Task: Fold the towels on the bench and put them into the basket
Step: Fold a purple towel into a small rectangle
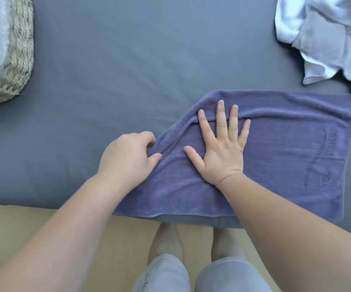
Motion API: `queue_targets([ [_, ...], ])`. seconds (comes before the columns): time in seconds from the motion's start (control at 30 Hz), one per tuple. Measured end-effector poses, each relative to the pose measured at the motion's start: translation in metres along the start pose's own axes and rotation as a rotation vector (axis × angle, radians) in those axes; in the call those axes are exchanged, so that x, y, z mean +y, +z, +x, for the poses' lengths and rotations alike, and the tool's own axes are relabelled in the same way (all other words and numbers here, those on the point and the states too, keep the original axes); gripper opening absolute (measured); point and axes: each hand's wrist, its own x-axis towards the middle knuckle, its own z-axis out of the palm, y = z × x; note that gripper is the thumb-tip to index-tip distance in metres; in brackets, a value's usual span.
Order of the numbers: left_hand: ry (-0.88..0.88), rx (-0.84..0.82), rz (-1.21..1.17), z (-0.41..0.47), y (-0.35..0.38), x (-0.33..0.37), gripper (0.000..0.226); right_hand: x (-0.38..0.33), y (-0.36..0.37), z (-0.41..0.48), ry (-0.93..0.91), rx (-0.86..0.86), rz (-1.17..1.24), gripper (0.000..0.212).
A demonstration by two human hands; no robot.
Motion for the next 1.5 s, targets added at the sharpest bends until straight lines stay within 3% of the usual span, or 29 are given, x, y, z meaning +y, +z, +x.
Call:
queue_targets([
  [0.17, 0.292, 0.325, 0.096, -0.013, 0.025, 0.004, 0.017, 0.003, 0.002, 0.0, -0.033, 0.064, 0.058, 0.09],
  [0.23, 0.353, 0.299, 0.051, -0.021, 0.034, 0.009, 0.027, 0.003, 0.003, -0.001, -0.041, 0.081, 0.075, 0.093],
  [0.33, 0.259, 0.253, -0.127, -0.034, 0.04, 0.015, 0.047, 0.004, 0.002, -0.001, -0.035, 0.091, 0.108, 0.098],
  [0.43, 0.091, 0.31, -0.238, -0.031, 0.036, 0.006, 0.027, 0.003, 0.001, -0.001, -0.012, 0.088, 0.109, 0.101],
  [0.47, 0.034, 0.288, -0.234, -0.029, 0.035, 0.001, 0.016, 0.002, 0.001, -0.001, -0.004, 0.085, 0.098, 0.102],
  [0.57, -0.088, 0.133, -0.081, -0.025, 0.031, -0.002, 0.035, 0.0, 0.001, -0.001, 0.015, 0.073, 0.057, 0.108],
  [0.7, -0.003, 0.196, -0.09, -0.021, 0.029, -0.002, 0.004, 0.0, 0.0, 0.0, 0.02, 0.062, 0.025, 0.116],
  [0.83, -0.026, 0.161, -0.091, -0.015, 0.024, 0.0, 0.004, -0.001, -0.001, 0.0, 0.025, 0.046, 0.012, 0.118],
  [0.93, -0.048, 0.119, -0.072, -0.011, 0.026, 0.004, 0.022, -0.001, -0.002, 0.0, 0.028, 0.039, 0.012, 0.118],
  [1.07, 0.029, 0.15, -0.045, -0.011, 0.033, 0.009, 0.004, 0.0, -0.002, 0.0, 0.026, 0.035, 0.027, 0.117],
  [1.3, -0.151, 0.345, -0.334, 0.0, -0.001, -0.008, 0.006, 0.001, -0.001, -0.001, 0.022, 0.037, 0.044, 0.119],
  [1.4, -0.093, 0.368, -0.252, 0.025, -0.03, -0.019, 0.004, 0.001, 0.0, -0.001, 0.026, 0.031, 0.039, 0.119],
  [1.5, 0.04, 0.402, -0.003, 0.062, -0.059, -0.028, 0.015, 0.0, 0.001, 0.0, 0.026, 0.025, 0.021, 0.119],
])
